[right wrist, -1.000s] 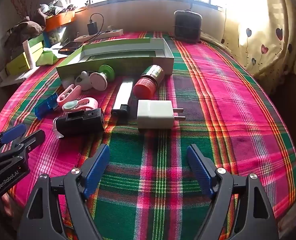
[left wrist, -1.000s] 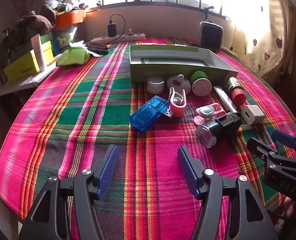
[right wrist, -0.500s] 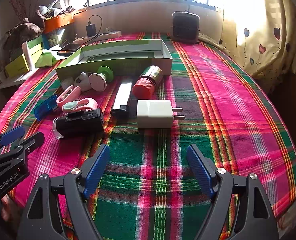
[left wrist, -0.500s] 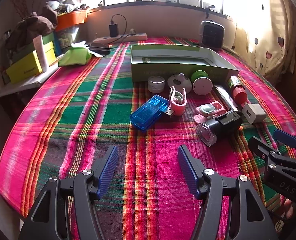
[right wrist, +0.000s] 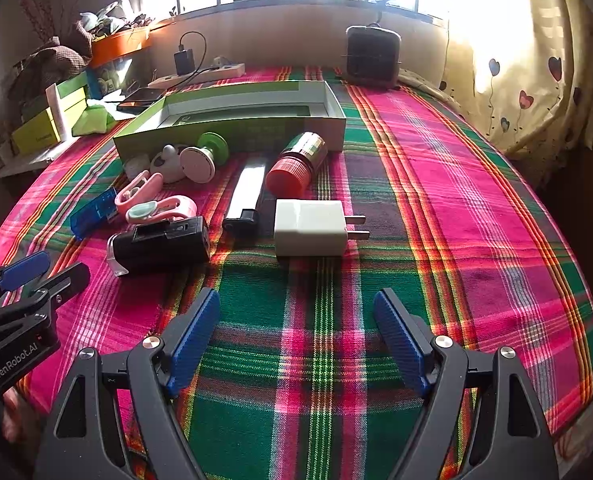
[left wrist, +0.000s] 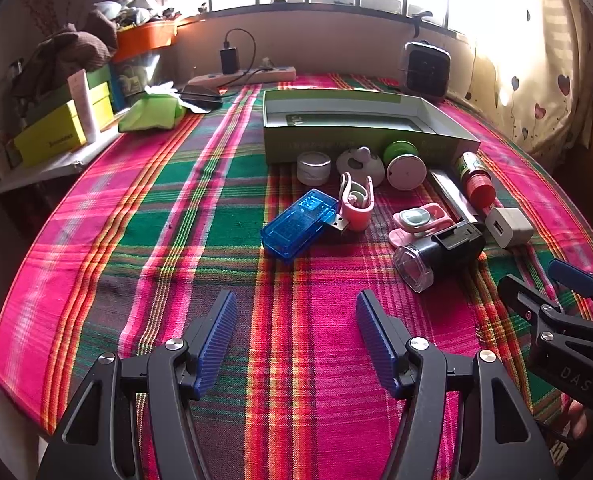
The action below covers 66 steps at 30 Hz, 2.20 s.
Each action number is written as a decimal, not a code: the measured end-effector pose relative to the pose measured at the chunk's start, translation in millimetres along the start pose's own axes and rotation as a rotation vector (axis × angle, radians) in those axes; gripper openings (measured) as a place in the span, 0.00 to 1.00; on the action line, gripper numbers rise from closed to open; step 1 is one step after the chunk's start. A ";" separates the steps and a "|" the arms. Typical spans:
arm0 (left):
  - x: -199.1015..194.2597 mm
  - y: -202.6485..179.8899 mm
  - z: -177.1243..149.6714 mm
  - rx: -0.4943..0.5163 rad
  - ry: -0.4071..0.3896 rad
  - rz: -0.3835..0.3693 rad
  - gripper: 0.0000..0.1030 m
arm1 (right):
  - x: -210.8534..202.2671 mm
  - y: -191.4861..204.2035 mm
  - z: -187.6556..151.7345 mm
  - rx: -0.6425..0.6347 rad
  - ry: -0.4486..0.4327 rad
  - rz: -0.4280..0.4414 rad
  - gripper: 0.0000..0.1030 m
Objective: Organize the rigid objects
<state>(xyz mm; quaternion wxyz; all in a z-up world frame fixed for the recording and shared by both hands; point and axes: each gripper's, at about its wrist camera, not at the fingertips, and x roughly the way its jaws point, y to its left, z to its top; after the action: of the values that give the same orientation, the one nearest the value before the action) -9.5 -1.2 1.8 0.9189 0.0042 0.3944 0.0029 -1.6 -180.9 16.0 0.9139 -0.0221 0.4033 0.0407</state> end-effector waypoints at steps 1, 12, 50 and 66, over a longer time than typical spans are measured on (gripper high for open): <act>0.0 -0.1 -0.1 0.000 0.000 0.000 0.60 | 0.1 0.4 -0.3 0.000 0.000 0.000 0.77; 0.2 -0.7 -0.8 -0.001 0.000 0.000 0.60 | 0.5 1.1 -0.5 -0.004 -0.003 0.004 0.77; 4.7 19.0 9.9 -0.051 0.035 -0.087 0.60 | 0.0 -15.8 4.0 -0.002 0.000 0.067 0.77; 15.8 21.7 34.6 -0.047 0.029 -0.121 0.60 | 16.8 -25.9 34.5 0.025 0.013 0.107 0.77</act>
<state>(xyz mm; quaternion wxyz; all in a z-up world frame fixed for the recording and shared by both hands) 26.3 20.5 14.4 0.9116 -0.0410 0.4068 -0.0432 37.5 -203.2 27.0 0.9080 0.0109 0.4102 0.0844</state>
